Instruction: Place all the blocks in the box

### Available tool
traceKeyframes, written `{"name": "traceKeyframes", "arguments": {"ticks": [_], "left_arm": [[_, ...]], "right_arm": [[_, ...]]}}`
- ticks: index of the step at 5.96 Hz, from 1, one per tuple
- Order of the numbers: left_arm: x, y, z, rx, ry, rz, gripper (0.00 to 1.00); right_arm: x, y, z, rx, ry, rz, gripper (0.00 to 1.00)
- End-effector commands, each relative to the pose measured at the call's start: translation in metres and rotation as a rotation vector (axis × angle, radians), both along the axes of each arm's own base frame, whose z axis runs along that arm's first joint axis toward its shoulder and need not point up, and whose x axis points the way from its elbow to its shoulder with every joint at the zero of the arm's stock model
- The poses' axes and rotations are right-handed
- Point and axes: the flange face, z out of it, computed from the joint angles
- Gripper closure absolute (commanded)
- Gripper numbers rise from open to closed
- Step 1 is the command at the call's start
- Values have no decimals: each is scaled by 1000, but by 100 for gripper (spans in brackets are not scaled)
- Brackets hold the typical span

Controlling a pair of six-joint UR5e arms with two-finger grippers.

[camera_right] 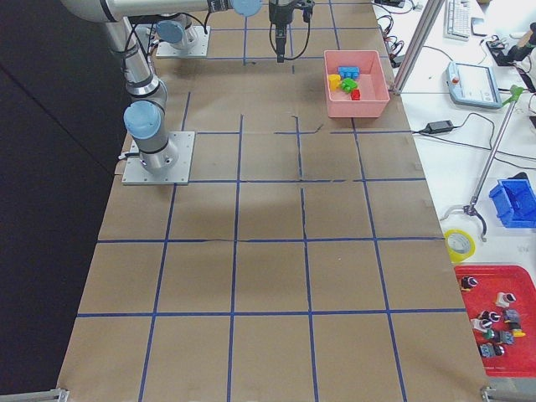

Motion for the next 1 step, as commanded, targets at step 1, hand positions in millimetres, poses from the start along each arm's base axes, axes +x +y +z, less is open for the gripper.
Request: {"name": "traceKeyframes", "arguments": {"ticks": [1], "left_arm": [[1,-1,1,-5,-2,-1,1]], "right_arm": [[-1,-1,0,-1,1,-3,0]]}}
